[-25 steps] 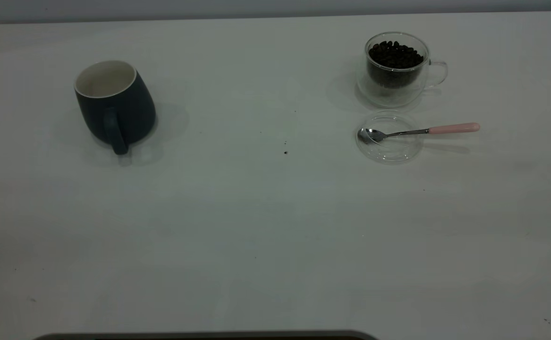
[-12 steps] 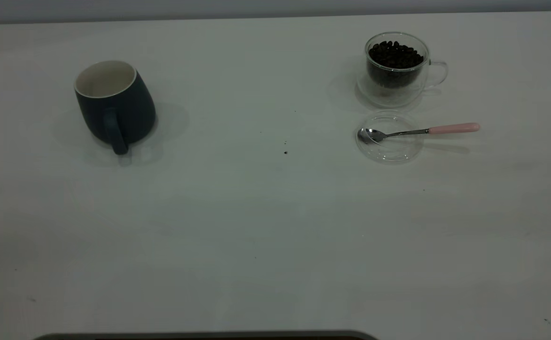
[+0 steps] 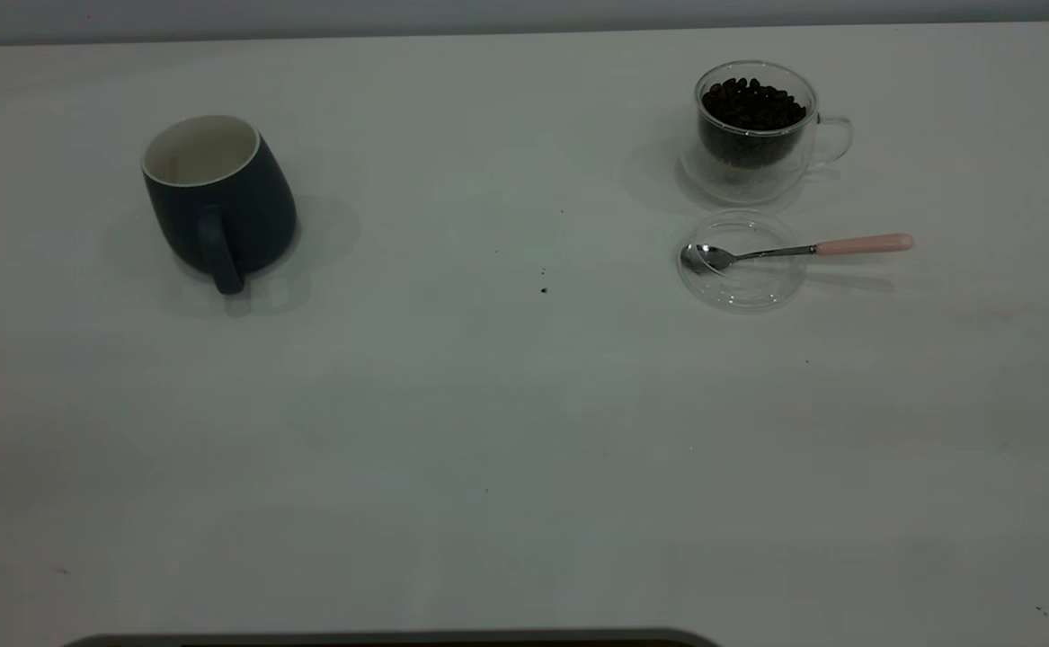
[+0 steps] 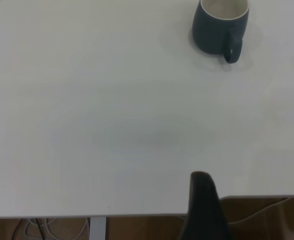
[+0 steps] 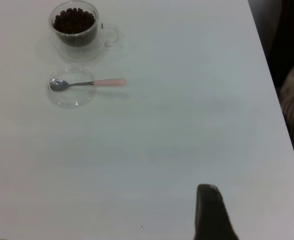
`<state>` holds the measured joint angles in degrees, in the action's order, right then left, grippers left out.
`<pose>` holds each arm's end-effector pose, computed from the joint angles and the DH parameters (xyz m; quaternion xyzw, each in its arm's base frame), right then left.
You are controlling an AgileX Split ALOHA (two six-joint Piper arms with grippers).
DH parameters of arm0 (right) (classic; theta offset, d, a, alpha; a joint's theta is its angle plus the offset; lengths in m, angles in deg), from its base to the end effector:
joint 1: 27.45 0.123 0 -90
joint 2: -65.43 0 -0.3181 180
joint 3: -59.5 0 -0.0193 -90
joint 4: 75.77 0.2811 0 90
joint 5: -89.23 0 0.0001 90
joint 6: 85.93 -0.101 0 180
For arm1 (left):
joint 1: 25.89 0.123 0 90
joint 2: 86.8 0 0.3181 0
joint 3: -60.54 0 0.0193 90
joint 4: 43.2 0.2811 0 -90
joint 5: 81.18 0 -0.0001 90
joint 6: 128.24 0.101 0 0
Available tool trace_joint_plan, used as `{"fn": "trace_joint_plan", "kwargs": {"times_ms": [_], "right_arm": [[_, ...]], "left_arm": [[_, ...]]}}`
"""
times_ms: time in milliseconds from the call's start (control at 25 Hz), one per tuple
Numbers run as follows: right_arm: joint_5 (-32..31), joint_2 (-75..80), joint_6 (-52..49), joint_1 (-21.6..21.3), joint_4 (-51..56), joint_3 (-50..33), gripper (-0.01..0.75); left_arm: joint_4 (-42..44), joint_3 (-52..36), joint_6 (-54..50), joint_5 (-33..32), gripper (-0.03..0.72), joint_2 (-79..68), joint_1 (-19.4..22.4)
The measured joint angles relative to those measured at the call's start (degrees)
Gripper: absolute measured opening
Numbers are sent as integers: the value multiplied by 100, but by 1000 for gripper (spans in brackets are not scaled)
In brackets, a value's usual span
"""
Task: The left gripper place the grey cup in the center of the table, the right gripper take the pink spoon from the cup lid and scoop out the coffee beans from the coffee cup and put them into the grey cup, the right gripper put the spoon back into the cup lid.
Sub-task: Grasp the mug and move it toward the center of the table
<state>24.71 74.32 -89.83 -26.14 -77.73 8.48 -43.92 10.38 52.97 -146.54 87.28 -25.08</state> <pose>0.0026 -0.0031 0.2726 0.0207 0.8843 0.0041 0.4664 -0.0078 -0.0013 0.2759 0.0036 0.8722 0.0024 0.4891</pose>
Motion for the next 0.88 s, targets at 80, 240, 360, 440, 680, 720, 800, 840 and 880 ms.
{"fn": "trace_joint_plan", "kwargs": {"times_ms": [80,240,360,440,680,720,800,840,880], "right_arm": [[0,0,0,0,0,0,483],[0,0,0,0,0,0,483],[0,0,0,0,0,0,483],[0,0,0,0,0,0,483],[0,0,0,0,0,0,483],[0,0,0,0,0,0,483],[0,0,0,0,0,0,483],[0,0,0,0,0,0,483],[0,0,0,0,0,0,483]], "left_arm": [[0,0,0,0,565,0,0],[0,0,6,0,565,0,0],[0,0,6,5,565,0,0],[0,0,6,5,565,0,0],[29,0,-42,5,565,0,0],[72,0,-62,13,565,0,0],[104,14,-64,58,565,-110,0],[123,40,-64,121,565,-273,0],[129,61,-64,224,565,-509,0]]}}
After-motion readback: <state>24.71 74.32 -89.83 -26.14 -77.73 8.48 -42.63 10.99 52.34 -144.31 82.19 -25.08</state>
